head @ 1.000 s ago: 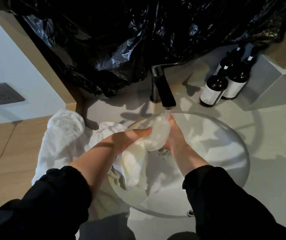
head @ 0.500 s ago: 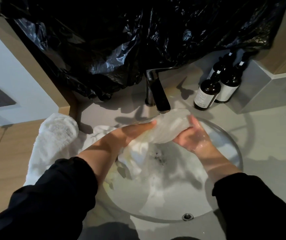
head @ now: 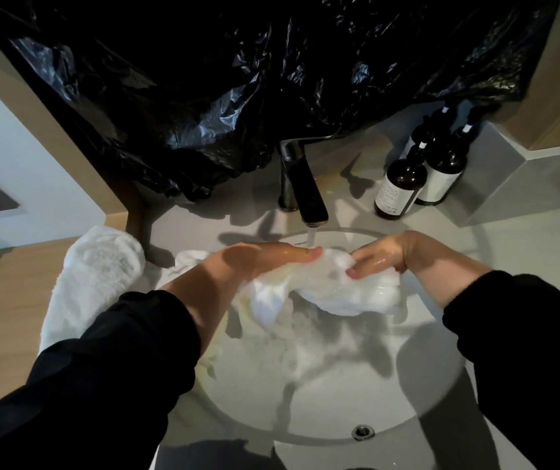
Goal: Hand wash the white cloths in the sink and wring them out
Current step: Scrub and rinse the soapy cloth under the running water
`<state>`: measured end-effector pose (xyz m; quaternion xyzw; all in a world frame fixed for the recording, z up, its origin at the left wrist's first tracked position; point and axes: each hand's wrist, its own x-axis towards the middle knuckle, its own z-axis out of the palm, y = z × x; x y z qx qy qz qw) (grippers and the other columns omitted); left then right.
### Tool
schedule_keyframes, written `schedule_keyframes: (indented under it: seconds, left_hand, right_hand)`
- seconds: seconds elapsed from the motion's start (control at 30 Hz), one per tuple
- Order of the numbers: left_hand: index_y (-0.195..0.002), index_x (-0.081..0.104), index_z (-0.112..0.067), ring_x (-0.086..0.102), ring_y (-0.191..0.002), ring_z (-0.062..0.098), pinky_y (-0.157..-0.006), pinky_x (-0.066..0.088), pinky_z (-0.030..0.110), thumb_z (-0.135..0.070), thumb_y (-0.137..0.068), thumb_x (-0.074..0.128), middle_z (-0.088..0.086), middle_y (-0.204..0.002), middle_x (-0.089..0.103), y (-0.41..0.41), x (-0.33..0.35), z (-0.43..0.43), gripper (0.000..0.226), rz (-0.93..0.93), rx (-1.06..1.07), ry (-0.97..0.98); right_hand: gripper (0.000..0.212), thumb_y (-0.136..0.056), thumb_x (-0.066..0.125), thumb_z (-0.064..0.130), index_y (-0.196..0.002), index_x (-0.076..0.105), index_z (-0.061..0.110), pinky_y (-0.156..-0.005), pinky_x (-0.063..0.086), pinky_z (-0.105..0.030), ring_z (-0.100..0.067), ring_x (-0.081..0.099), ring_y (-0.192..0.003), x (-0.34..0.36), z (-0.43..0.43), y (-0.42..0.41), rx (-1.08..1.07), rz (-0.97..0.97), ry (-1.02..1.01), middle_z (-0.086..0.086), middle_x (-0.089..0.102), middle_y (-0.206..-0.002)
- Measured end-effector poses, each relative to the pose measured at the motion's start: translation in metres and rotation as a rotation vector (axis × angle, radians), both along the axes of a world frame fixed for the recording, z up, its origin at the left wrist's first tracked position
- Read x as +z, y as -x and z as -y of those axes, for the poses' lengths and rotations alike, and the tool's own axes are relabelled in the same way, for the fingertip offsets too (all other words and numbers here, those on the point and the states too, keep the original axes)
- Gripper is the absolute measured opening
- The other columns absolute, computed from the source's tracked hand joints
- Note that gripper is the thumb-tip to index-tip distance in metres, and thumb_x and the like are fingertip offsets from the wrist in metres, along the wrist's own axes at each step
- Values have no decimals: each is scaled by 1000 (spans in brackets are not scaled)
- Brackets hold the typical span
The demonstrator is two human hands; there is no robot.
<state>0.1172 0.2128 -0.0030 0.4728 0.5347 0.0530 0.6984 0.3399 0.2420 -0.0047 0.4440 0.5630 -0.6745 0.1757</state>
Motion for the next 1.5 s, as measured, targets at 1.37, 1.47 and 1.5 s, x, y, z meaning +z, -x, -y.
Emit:
schedule_keyframes:
  seconds: [1.37,1.47,1.5]
  left_hand:
    - [-108,65,-13,63,-90,28,-72,51,36,-47,-93,53,8,-99,69,-83,-37,7,39,566,987,335]
    - [-90,59,-13,58,-75,23,-68,49,32,-28,-98,42,1,-64,69,-86,-38,7,24,560,952,246]
    - [-85,56,-13,57,-72,21,-67,48,30,-23,-98,40,-1,-55,67,-89,-36,10,22,549,934,227]
  right_hand:
    - [52,-58,87,34,-97,66,7,-71,56,-26,-16,71,-81,13,76,-54,-317,-175,-60,-3,74,-87]
    - [99,-42,84,67,-117,55,10,-81,55,-25,-14,70,-95,-1,79,-53,-462,-295,166,-2,74,-102]
    - [105,-42,81,72,-123,53,12,-84,54,-27,-17,68,-101,-6,78,-49,-526,-329,216,-5,72,-109]
